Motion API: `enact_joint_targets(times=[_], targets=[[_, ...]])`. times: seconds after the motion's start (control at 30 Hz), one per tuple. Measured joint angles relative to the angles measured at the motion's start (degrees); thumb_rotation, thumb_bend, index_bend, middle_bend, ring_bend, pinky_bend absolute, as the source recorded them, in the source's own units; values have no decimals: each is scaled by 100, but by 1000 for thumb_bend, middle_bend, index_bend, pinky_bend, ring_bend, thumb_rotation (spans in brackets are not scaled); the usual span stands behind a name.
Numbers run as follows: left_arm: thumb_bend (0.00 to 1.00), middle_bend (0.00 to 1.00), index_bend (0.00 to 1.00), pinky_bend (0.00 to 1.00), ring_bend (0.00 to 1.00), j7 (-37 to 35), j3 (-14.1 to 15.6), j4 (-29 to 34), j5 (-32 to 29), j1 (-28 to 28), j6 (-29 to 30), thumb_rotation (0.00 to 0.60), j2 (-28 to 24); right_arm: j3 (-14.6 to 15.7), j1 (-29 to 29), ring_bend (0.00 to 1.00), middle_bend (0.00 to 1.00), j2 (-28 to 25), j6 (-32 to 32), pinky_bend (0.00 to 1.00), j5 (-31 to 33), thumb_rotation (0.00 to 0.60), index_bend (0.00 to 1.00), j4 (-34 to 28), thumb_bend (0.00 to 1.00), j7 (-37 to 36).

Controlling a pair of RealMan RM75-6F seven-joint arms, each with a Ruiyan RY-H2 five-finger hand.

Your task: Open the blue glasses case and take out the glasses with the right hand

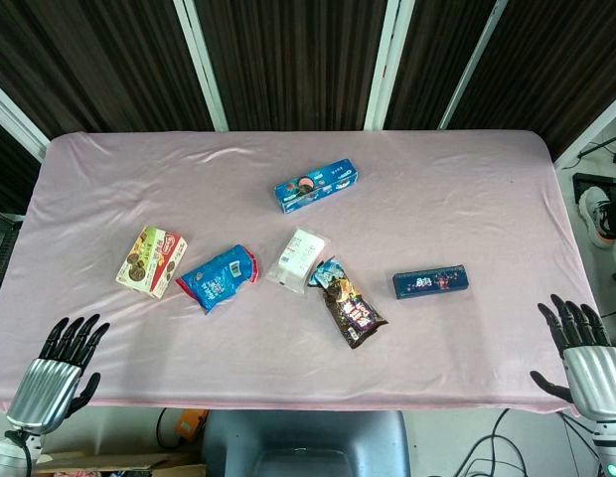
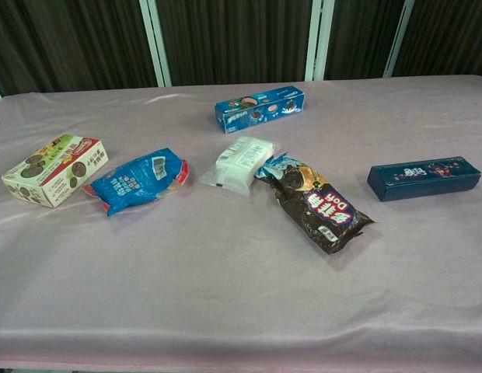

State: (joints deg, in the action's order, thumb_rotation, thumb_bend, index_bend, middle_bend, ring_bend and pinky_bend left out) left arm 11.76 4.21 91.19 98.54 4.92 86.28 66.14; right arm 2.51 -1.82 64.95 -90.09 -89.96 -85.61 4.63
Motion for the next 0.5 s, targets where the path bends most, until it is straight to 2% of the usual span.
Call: enact_joint_targets(times=[0.13,0.3,0.5], targets=[[408,0,0,0,0,-1,-1,-12,-16,4,-23,600,8,-49,-48,0,0,20,156,0,60,600,9,15,272,23],[408,0,0,0,0,-37,-10,4,-16,41,-65,600,3,-205,-273,0,0,112,542,0,197,600,81,178,272,8],[408,0,0,0,0,-35,-40,6,-102,85,-165,600,13,-521,-895,0,0,522,1360,0,402,600,203,1023,273,-40]])
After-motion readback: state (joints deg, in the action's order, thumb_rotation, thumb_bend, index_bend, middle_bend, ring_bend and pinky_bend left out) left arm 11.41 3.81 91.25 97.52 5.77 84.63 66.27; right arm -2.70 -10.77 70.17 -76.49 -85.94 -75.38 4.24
